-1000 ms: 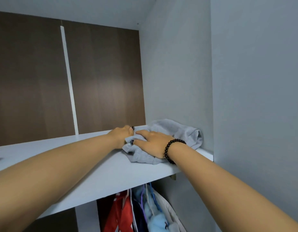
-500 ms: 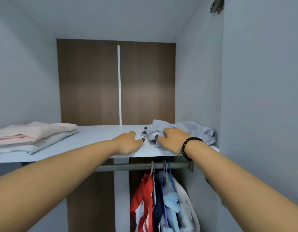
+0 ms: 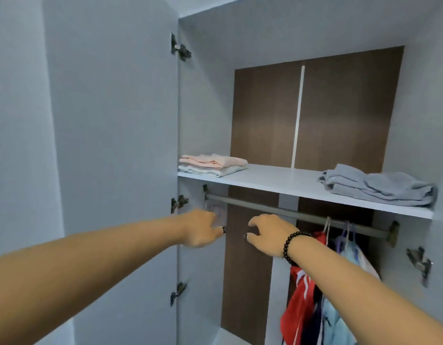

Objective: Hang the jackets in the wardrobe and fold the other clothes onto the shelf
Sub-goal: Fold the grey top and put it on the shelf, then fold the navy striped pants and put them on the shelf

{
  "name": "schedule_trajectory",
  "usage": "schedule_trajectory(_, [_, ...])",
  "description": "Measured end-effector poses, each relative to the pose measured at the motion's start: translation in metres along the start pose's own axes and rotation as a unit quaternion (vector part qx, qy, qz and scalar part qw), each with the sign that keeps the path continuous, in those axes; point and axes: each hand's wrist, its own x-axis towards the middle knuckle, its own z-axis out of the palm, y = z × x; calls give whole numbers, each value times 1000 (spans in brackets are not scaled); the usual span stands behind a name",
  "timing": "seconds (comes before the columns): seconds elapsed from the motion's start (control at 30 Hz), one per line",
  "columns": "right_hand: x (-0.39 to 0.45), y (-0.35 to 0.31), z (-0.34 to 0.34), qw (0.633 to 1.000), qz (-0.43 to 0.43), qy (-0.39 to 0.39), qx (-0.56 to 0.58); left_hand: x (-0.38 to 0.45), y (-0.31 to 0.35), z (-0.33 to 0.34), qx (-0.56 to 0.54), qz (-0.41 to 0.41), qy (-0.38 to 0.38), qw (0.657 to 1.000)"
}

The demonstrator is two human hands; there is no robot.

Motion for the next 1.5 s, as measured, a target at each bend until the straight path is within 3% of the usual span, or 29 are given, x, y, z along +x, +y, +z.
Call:
schedule_trajectory(0.43, [-111,-238,95,979,-136,-53,143,-272,-133,107,-24,-188,-5,982])
schedule_trajectory(0.8, [-239,-492,186,922,-294,-163,194,-569,-218,182,-28,-371,-16,928])
schedule_trajectory(1.07, [-311,-649,236,860,-417,-238,171,-720,-252,208,-138,-505,35,851])
schedule_trajectory(1.5, [-373,-866,342,751,-554,-343,111,-915,-344,296,-273,-710,48,647])
